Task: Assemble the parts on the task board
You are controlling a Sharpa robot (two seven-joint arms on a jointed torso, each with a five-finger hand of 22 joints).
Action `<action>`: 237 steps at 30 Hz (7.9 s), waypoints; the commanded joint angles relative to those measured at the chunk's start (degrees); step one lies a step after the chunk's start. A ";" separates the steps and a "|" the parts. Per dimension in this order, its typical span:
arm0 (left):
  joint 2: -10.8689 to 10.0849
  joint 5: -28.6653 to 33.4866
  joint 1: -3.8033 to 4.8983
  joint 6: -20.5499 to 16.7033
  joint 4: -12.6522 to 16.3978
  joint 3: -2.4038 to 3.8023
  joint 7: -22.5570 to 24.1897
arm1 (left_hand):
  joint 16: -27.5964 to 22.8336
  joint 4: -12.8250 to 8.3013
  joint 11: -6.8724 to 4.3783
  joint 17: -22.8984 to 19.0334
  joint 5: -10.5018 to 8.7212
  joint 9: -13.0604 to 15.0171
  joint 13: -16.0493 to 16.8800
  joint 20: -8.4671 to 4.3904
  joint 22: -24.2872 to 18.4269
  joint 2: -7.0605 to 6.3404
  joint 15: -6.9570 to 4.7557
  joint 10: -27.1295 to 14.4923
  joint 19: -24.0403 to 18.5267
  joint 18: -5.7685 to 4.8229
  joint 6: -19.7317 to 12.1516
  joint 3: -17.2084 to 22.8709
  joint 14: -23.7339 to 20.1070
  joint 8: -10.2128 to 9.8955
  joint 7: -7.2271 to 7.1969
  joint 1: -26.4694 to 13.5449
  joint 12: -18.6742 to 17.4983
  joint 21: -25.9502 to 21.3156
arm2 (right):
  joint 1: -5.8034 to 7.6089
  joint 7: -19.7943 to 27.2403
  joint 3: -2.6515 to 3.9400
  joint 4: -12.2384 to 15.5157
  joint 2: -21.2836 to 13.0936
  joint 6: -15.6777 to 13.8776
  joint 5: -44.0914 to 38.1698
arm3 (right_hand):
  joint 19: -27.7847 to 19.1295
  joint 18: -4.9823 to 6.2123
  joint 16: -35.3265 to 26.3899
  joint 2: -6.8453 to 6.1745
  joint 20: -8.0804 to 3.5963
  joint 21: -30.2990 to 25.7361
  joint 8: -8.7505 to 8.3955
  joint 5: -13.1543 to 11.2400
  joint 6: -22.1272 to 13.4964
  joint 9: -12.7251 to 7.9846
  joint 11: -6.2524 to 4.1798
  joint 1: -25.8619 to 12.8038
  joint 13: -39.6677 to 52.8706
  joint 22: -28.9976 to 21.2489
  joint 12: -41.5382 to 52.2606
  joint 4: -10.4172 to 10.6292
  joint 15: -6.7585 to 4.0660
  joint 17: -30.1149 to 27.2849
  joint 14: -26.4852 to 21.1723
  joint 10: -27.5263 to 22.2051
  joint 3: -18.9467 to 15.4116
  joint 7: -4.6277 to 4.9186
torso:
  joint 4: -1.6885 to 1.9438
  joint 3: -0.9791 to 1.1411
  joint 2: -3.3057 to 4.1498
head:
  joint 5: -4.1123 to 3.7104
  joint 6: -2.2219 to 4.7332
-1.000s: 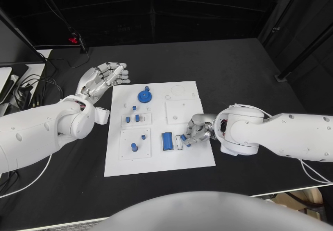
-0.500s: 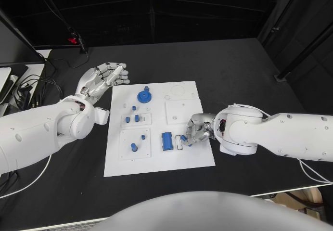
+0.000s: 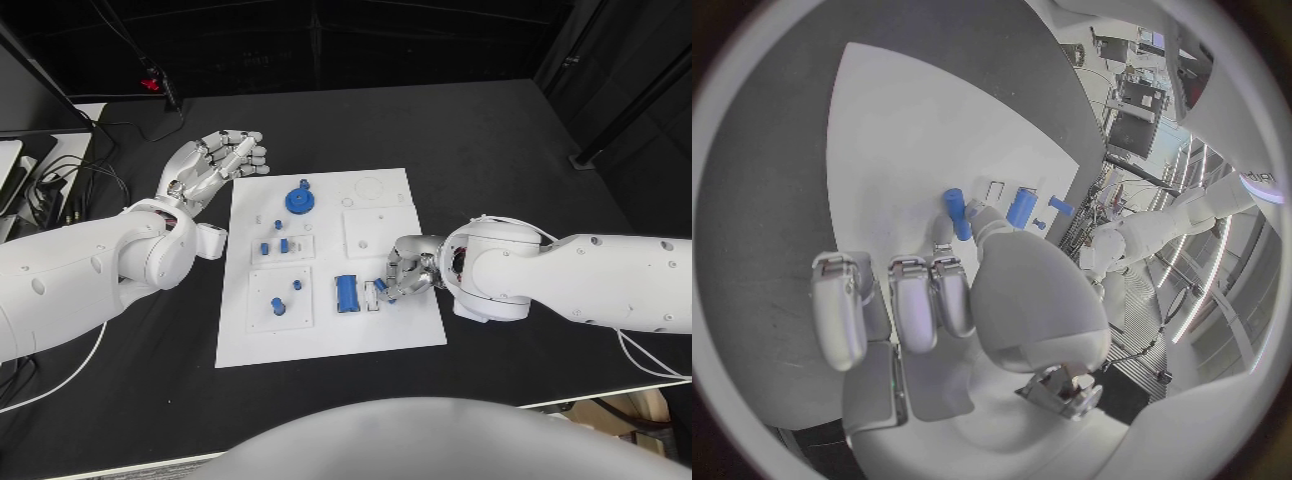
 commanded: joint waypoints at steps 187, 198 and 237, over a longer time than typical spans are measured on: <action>-0.19 0.17 -0.01 1.16 -0.11 0.04 0.12 | 0.70 -0.10 0.06 -0.47 0.29 -0.12 -0.08 0.09 -0.20 0.94 -0.05 -0.40 -0.44 -0.20 -0.82 -0.79 -0.21 0.77 7.81 0.17 0.64 0.06 | -2.59 -2.49 -0.55 2.64 -0.41 -1.94 -29.94 | 6.07 -0.42 0.14 -6.57 -1.11 0.19 -7.73 -2.46 12.11 -41.77 -2.14 3.03 15.08 15.09 0.19 0.33 -1.37 15.09 6.07 6.07 6.91 -2.30 | -0.03 0.02 -0.02 | -0.04 0.00; -0.10 0.17 -0.01 1.25 -0.16 0.04 0.08 | 0.74 -0.10 0.06 -0.53 0.29 -0.12 -0.08 0.09 -0.22 0.98 -0.05 -0.36 -0.44 -0.20 -0.86 -0.84 -0.21 0.83 7.81 0.19 0.71 0.07 | -2.60 -3.95 -0.55 1.92 0.75 -0.32 -31.48 | 6.07 -0.42 0.14 -3.75 -1.21 0.19 -6.96 -1.43 11.90 -41.42 -2.27 3.99 15.08 15.09 0.19 -0.70 -1.47 15.09 6.07 6.07 8.82 -2.45 | 0.02 0.05 0.00 | -0.12 0.00; -0.27 0.17 -0.03 1.27 -0.15 0.04 0.05 | 0.74 -0.10 0.06 -0.53 0.29 -0.12 -0.08 0.09 -0.22 0.98 -0.05 -0.36 -0.44 -0.20 -0.86 -0.84 -0.21 0.83 7.81 0.19 0.71 0.07 | -2.67 2.22 -0.54 3.71 -2.15 -14.26 -25.97 | 6.07 -0.42 0.14 -3.90 -1.39 0.19 -12.50 -0.40 21.63 -42.35 -2.64 3.42 15.08 15.09 0.19 -4.76 -1.59 15.09 6.07 6.07 13.35 -2.82 | 0.01 0.01 -0.01 | 0.03 0.00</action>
